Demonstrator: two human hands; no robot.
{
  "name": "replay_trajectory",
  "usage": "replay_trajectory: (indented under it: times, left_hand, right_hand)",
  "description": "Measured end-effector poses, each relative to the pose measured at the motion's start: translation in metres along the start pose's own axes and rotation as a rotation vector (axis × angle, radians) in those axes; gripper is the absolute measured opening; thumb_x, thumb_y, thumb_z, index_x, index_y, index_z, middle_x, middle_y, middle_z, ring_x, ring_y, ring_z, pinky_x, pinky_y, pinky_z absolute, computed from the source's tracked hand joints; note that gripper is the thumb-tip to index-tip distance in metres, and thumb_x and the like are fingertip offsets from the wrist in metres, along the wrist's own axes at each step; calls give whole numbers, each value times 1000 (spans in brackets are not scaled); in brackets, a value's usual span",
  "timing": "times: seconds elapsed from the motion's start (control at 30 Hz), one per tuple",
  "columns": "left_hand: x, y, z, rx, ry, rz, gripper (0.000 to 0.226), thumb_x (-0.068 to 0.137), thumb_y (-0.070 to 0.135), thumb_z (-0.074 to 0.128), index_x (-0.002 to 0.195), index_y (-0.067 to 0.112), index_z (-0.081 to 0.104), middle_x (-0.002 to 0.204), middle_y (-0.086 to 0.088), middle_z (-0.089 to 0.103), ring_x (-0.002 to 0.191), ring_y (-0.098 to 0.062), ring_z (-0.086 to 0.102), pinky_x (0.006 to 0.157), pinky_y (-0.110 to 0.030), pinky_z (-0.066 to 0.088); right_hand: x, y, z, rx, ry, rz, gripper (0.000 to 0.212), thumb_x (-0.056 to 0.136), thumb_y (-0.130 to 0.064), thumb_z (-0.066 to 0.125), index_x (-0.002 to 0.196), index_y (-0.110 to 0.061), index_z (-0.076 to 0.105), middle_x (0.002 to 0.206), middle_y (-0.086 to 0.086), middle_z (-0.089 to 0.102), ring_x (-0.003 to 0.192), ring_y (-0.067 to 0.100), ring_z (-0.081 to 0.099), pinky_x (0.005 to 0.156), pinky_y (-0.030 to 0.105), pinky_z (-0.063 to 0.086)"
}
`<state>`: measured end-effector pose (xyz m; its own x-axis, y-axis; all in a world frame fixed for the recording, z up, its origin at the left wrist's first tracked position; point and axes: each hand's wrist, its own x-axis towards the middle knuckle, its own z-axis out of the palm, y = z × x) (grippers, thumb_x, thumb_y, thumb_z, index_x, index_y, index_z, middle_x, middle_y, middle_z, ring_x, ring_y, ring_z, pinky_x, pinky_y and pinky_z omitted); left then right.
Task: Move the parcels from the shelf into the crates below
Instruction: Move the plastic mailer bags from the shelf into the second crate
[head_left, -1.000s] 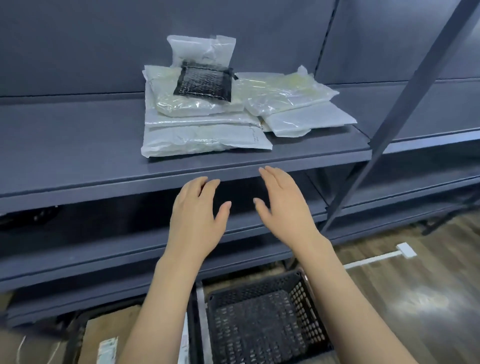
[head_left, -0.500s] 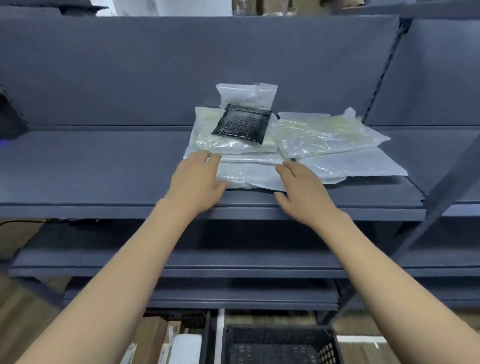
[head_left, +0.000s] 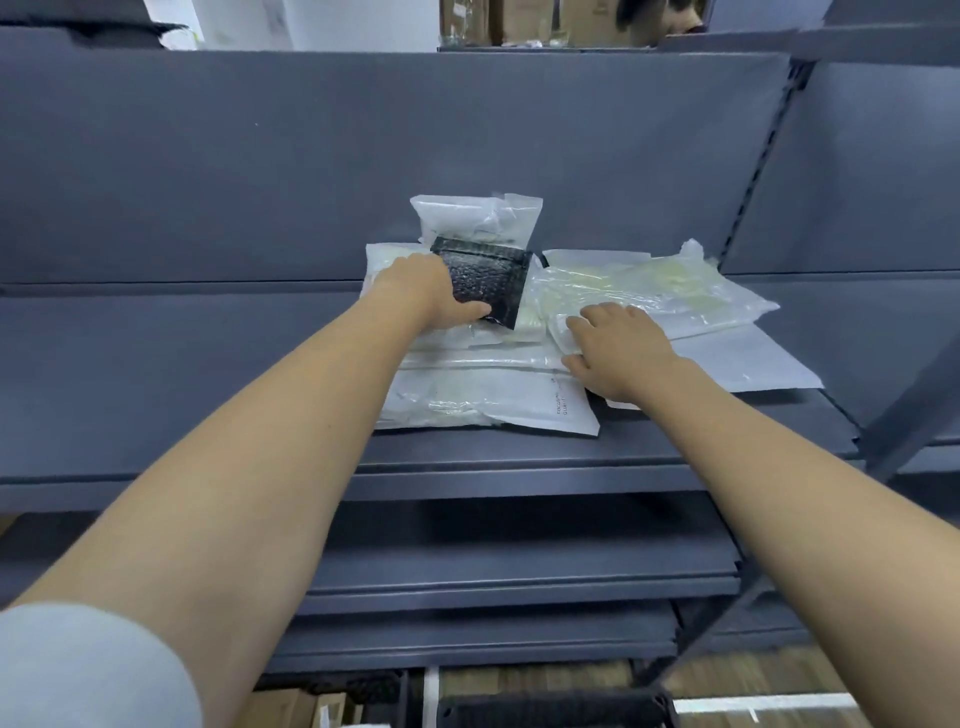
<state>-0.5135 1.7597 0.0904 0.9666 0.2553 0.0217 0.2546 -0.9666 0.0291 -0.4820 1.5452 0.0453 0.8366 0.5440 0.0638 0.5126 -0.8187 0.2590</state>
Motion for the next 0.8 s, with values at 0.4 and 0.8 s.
replay_trajectory:
  times: [0.4,0.8]
  left_hand:
    - [4,5,11,272,-112,108,82,75,76,49,112,4,58,124,-13,39,115,-27,40,91,-37,44]
    - [-27,0,23,216,163,249,35,95,28,46,118,1,53,120,-14,47,113,-28,44,82,-35,43]
  right_hand:
    - [5,-11,-10,12,21,-45,43,98,-34,41,132,-7,43,134,11,46,126,28,40,105,33,29]
    - [-24,-9,-5,37,-18,50,37,99,-28,37,128,-7,45,129,11,49,122,27,42,104,32,29]
